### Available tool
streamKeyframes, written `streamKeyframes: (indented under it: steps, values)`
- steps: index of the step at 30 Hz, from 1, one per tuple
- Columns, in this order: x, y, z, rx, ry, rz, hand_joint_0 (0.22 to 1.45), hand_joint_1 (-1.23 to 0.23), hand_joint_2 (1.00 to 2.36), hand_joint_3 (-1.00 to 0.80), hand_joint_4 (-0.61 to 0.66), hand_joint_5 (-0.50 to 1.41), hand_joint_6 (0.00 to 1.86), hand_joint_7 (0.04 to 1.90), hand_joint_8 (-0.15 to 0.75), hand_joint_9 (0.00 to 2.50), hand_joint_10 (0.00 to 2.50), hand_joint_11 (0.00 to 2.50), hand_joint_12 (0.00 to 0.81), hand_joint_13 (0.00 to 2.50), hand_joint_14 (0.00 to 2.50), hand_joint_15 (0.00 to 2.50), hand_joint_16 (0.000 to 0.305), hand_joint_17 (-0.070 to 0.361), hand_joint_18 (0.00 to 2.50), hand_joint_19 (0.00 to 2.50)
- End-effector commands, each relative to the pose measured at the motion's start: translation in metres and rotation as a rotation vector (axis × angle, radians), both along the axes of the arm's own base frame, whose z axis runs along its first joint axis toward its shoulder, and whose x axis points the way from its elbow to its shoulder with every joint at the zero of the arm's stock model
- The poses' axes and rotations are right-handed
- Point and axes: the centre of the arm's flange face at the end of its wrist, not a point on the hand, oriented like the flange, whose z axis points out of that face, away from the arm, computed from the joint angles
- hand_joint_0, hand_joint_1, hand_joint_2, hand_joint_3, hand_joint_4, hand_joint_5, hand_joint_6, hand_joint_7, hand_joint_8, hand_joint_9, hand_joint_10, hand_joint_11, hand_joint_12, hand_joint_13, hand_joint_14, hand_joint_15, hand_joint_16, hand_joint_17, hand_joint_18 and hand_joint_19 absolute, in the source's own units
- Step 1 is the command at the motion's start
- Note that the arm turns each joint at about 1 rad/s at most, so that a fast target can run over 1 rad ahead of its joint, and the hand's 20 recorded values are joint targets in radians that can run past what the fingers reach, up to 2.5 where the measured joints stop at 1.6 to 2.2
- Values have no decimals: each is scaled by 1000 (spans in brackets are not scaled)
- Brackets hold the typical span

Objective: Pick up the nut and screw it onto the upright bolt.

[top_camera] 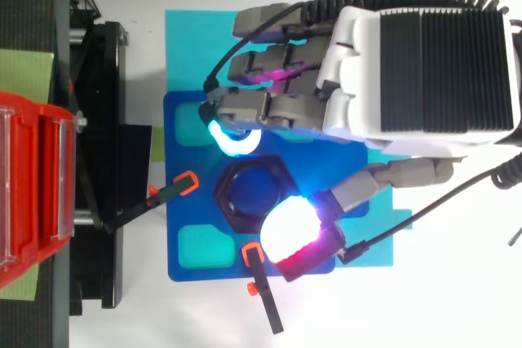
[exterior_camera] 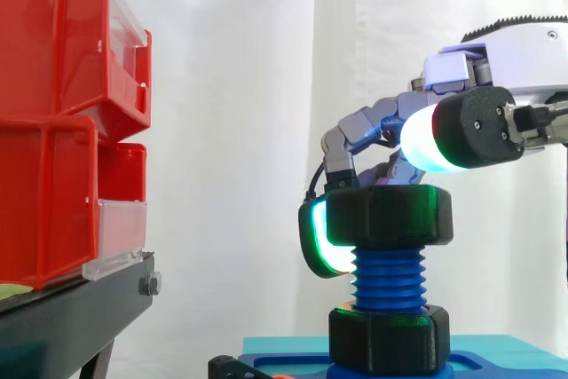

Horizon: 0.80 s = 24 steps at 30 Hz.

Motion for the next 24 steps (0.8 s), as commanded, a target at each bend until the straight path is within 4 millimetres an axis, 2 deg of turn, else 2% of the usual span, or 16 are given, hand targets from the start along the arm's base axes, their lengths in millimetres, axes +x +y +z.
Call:
streamKeyframes:
  steps: [1, 11, 12, 14, 15, 16, 19, 24]
  values:
    - [2, -8, 9, -4, -11, 4, 522, -258, 1000, -500, 125, -4, 702, 1118, 255, 1029, 0, 0, 167, 820, 0, 0, 15, 33, 548, 0]
    - [0, -24, 23, -29, 20, -1, 528, -259, 1000, -500, 86, 28, 704, 1071, 233, 1256, 0, 0, 142, 950, 0, 0, 11, 25, 667, 0]
    - [0, -24, 23, -30, 23, -1, 529, -259, 1000, -500, 111, 30, 670, 1137, 241, 1267, 0, 0, 142, 950, 0, 0, 11, 25, 666, 13]
    - [0, -28, 26, -34, 26, -3, 527, -254, 1000, -500, 148, 22, 544, 1421, 247, 1166, 0, 0, 160, 917, 0, 0, 13, 29, 640, 11]
    - [0, -28, 28, -34, 24, -2, 525, -247, 1000, -500, 164, -1, 501, 1478, 254, 1125, 1, 0, 170, 870, 0, 0, 15, 33, 606, 9]
    - [0, -32, 29, -37, 27, -2, 523, -238, 1000, -500, 183, -45, 504, 1315, 252, 1048, 0, 0, 183, 853, 0, 0, 17, 37, 594, 14]
    - [-1, -36, 30, -36, 29, 0, 512, -229, 1000, -500, 230, -94, 504, 1088, 248, 919, 0, 0, 206, 772, 0, 0, 21, 47, 542, 21]
    - [-2, -41, 32, -36, 27, 15, 504, -223, 1000, -500, 196, -139, 503, 816, 225, 809, 0, 0, 218, 682, 0, 0, 24, 54, 458, 32]
